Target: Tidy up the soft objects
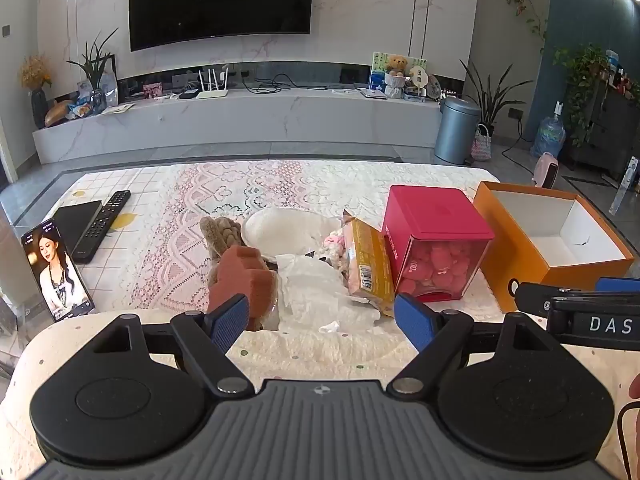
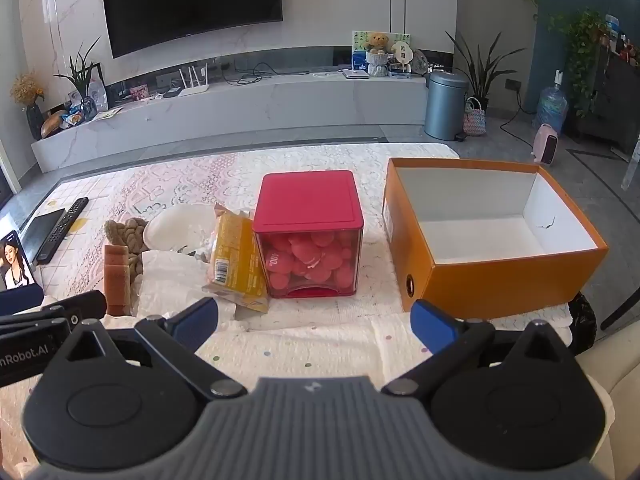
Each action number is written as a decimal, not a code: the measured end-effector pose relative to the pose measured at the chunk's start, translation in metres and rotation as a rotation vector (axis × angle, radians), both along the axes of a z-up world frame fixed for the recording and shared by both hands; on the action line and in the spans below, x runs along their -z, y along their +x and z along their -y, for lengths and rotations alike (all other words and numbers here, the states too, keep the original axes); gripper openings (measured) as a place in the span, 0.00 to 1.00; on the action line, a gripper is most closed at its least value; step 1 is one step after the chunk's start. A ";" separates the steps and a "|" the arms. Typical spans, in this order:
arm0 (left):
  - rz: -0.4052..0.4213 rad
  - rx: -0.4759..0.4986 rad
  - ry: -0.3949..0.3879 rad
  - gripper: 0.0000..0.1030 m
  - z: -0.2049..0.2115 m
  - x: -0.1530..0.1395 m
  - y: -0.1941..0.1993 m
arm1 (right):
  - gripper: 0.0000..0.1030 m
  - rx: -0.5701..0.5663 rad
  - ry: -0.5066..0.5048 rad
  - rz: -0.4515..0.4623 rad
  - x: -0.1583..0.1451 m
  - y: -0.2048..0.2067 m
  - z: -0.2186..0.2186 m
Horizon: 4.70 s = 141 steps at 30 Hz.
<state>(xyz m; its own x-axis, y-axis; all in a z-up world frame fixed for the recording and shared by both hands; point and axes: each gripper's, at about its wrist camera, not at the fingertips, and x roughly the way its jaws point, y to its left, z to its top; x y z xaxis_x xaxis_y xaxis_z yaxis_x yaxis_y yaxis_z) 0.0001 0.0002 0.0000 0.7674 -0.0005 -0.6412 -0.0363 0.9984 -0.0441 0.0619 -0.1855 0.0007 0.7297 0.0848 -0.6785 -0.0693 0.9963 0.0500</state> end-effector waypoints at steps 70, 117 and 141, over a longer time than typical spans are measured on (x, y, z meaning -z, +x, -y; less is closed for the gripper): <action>-0.008 -0.004 0.010 0.94 -0.006 0.003 -0.003 | 0.98 -0.011 -0.008 -0.001 -0.001 -0.003 -0.008; -0.140 0.152 -0.059 0.58 -0.028 0.042 0.040 | 0.73 -0.188 -0.026 -0.082 0.048 0.055 -0.035; -0.240 0.009 0.086 0.59 -0.069 0.089 0.106 | 0.79 -0.304 0.079 -0.342 0.107 0.126 -0.087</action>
<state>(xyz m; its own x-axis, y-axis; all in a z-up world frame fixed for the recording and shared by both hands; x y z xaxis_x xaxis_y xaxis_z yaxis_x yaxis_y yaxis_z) 0.1064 0.0694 -0.0890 0.5931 0.0558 -0.8032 -0.0262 0.9984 0.0500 0.1882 -0.0981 -0.1065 0.3989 0.3212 -0.8589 -0.3236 0.9257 0.1960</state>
